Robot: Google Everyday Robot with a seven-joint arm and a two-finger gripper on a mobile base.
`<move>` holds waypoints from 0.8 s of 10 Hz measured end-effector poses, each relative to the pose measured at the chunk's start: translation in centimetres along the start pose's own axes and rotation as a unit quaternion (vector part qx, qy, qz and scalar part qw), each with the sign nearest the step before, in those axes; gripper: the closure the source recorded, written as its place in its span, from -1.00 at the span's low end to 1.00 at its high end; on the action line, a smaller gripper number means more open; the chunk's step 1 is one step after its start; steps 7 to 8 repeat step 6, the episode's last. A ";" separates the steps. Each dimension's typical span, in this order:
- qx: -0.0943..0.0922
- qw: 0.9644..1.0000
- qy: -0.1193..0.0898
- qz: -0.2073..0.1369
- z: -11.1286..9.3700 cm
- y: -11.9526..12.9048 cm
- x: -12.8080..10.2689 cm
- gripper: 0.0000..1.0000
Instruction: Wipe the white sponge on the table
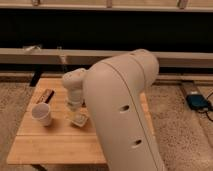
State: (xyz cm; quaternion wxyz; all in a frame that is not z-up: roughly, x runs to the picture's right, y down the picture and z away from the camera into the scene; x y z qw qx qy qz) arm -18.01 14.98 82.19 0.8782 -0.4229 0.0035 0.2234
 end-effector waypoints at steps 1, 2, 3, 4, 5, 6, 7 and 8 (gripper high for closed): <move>0.000 1.000 0.000 -0.001 0.0 0.1 -0.1 -0.48; -0.001 1.000 0.000 -0.002 0.1 0.2 -0.2 -0.48; -0.001 1.000 0.000 -0.002 0.1 0.2 -0.2 -0.48; -0.001 1.000 0.000 -0.002 0.1 0.2 -0.1 -0.48; -0.001 1.000 0.000 -0.002 0.1 0.2 -0.2 -0.48; -0.001 1.000 0.001 -0.002 0.2 0.2 -0.1 -0.48; -0.001 1.000 0.001 -0.002 0.2 0.2 -0.1 -0.48; -0.001 1.000 0.001 -0.002 0.2 0.2 -0.1 -0.48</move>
